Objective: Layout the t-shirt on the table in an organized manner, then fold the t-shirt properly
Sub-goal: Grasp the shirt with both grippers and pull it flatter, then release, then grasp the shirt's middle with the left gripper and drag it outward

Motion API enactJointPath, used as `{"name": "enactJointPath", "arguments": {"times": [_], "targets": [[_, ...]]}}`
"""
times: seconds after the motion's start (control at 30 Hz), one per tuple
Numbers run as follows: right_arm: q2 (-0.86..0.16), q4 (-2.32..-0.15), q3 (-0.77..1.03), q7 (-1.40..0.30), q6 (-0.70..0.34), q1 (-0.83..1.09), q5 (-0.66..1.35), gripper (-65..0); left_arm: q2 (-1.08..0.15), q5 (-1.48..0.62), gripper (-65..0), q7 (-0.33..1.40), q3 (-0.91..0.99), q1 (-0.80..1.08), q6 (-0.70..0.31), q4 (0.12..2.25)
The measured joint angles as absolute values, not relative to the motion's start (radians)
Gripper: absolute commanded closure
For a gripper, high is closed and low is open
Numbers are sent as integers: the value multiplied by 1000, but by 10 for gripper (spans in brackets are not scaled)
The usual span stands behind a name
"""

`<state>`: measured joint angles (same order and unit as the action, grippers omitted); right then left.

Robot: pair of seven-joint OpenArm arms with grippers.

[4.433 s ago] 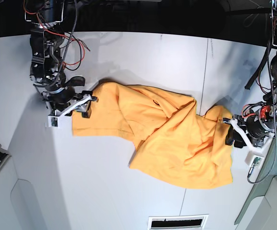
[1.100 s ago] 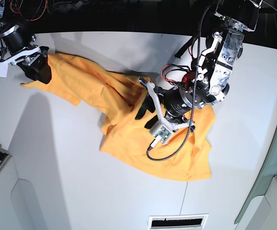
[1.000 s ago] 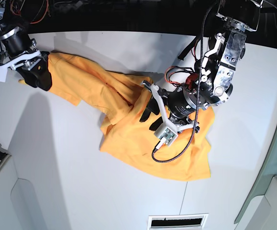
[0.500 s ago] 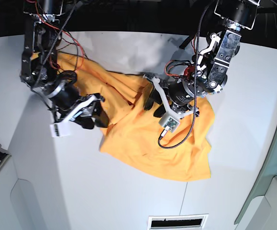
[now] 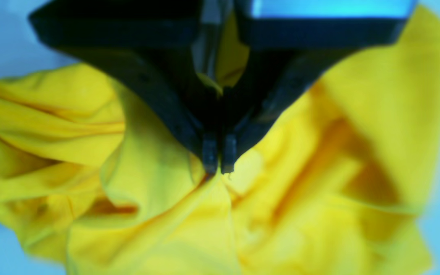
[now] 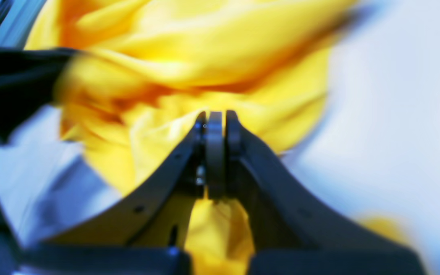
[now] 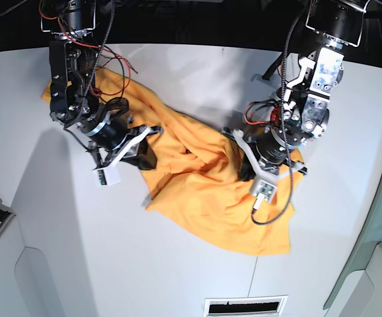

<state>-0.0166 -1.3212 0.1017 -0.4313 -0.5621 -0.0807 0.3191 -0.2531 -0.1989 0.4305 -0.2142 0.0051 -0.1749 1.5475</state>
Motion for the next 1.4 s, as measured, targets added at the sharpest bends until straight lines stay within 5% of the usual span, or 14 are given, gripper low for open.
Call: {"name": "enactJointPath", "arguments": {"times": [0.2,0.53,0.67,0.77,0.9,1.07,1.17,1.27,1.4], "targets": [[-18,-1347,291,-430,-565,-111,320,0,-263,-294,0,513,-123,47,-202,1691],[-158,-1347,407,-431,-564,-111,320,0,-259,-446,0,551,-123,214,-277,1821],[-205,-1347,459,-431,-554,-109,321,0,-260,-455,-157,558,-105,269,-278,1834],[-225,-1348,500,-430,-546,-102,321,-119,-260,-468,-227,576,-83,293,-278,1838],[-231,-1348,546,-438,-422,-79,324,-282,-253,-541,-226,556,-3,339,-278,1845],[-230,-1348,634,-522,-409,-47,460,-295,-244,-594,-227,559,72,338,-408,1905],[-227,-1348,655,-582,-495,-49,591,-295,-244,-593,-251,554,48,315,-451,1945],[-196,-1351,646,-621,-560,-59,676,-295,-244,-579,-322,550,-44,264,-450,1951],[-134,-1351,567,-629,-559,-63,676,-295,-244,-477,-333,478,-212,180,-404,1939]]}}
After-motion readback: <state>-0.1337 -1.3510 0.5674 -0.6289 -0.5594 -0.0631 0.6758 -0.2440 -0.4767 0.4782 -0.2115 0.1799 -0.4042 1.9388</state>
